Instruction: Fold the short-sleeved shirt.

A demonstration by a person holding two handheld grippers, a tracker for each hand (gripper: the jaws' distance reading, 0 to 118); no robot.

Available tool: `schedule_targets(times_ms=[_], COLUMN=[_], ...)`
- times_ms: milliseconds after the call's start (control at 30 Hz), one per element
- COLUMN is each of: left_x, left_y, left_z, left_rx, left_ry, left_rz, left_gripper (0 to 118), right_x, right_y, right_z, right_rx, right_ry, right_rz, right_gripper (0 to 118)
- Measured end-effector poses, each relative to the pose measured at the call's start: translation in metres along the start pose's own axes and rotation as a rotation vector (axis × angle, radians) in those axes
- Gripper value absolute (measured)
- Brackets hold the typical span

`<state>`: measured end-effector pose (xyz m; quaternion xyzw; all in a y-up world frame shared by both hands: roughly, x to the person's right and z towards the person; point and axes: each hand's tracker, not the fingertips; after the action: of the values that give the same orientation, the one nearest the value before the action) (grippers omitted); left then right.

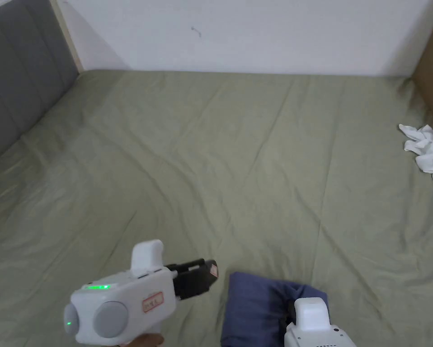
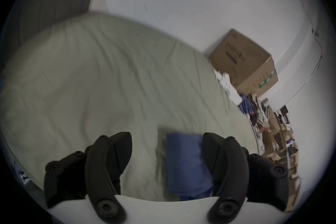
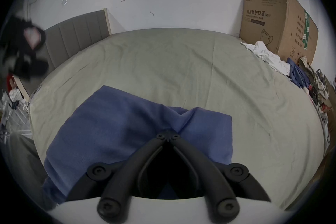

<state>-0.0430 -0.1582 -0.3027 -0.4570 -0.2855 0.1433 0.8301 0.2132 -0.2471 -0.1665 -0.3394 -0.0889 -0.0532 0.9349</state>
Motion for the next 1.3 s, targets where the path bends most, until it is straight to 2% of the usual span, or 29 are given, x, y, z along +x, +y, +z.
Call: schedule_targets(times_ms=[100,200,433,567,633,700,800,900,1067,1300], left_x=[-0.005,-0.011,-0.006,0.006,0.008,0.011,0.019,0.018,0.005,-0.063], left_y=[-0.012,-0.017,-0.014,-0.015,-0.014,-0.014,-0.015,-0.012,0.008,0.076], left_z=[-0.032,-0.055,-0.089,-0.100,-0.099,-0.097,-0.096,-0.094,-0.071,-0.013], left_rx=[-0.137,-0.228,-0.339,-0.379,-0.383,-0.402,-0.397,-0.390,-0.352,-0.289], left_ry=[-0.055,-0.092,-0.105,-0.080,-0.087,-0.150,-0.133,-0.123,-0.141,0.018], left_rz=[0.047,0.107,0.040,-0.064,-0.094,-0.073,-0.054,-0.062,-0.069,-0.158], left_gripper=[96,113,112,98,75,38,29,26,25,25], right_x=[0.001,0.003,0.003,0.005,0.006,0.009,0.010,0.014,0.022,0.023], right_y=[0.001,0.000,0.000,0.000,0.001,0.004,0.010,0.017,0.042,0.087], right_z=[0.000,0.001,0.002,0.002,0.003,0.004,0.007,0.014,0.043,0.065], right_rx=[-0.004,-0.002,0.001,0.004,0.004,-0.002,-0.015,-0.016,0.072,0.186], right_ry=[0.007,0.015,0.021,0.028,0.035,0.051,0.052,0.067,0.074,0.056], right_rz=[-0.006,-0.006,-0.001,-0.008,-0.013,-0.016,-0.014,-0.026,-0.023,0.019], right_gripper=[2,2,2,3,3,3,3,3,3,3])
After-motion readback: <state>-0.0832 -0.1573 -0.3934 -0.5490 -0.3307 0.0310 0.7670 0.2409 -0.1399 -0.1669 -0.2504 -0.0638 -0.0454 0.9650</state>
